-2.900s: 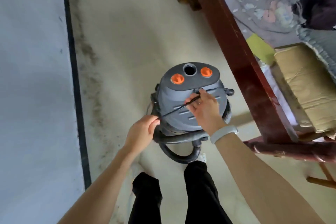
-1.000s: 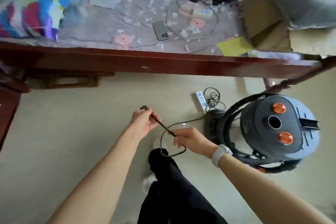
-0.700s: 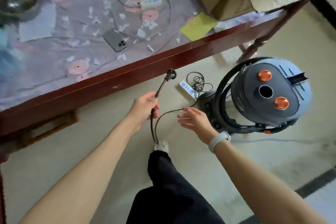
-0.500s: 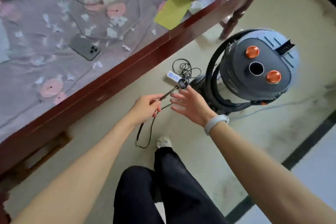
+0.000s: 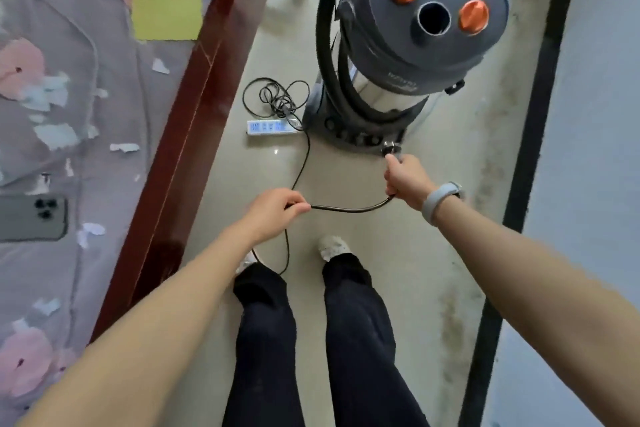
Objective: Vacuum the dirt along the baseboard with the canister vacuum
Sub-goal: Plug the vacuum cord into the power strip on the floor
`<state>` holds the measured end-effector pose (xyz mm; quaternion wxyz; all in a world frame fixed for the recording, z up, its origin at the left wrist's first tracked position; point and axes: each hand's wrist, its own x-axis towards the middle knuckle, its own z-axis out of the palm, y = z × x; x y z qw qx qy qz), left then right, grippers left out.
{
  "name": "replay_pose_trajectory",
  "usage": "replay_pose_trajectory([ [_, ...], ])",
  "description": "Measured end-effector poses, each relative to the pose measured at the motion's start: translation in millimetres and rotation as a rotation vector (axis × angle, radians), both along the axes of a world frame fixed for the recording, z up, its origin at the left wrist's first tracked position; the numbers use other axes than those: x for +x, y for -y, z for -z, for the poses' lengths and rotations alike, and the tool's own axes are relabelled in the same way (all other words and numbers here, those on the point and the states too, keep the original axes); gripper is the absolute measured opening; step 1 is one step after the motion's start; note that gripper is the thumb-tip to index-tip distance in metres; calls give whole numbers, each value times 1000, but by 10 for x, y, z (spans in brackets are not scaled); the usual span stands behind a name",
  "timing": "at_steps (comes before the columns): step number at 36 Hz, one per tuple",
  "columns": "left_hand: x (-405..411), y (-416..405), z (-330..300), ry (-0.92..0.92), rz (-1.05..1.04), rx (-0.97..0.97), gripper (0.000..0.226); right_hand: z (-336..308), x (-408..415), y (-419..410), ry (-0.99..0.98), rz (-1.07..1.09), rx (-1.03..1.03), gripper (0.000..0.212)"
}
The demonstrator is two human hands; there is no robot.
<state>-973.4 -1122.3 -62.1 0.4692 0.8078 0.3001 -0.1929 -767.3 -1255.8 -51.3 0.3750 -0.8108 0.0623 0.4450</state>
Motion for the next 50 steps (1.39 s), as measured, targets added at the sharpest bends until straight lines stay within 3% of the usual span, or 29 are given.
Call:
replay_pose_trajectory([
  [4, -13, -170, 577, 13, 89, 130, 25, 551, -81, 129, 228, -246, -150, 14],
  [8, 113, -199, 1250, 8, 113, 260, 24, 1092, -204, 89, 319, -350, -154, 33],
  [18, 198, -634, 3471, -43, 63, 457, 28, 3284, -121, -433, 427, -428, -13, 32],
  [22, 232, -908, 4079, -36, 66, 494, 27, 3949, -36, -784, 484, -506, -14, 35],
  [31, 433, -1572, 4815, -15, 48, 587, 28, 4890, 237, -1632, 641, -650, 84, 28],
  [41, 451, -1863, 5096, -107, 16, 531, 28, 5103, 228, -2279, 774, -938, -81, 23],
  [50, 700, -2200, 5285, -72, -109, 679, 67, 5207, 247, -2610, 882, -1038, -196, 26],
])
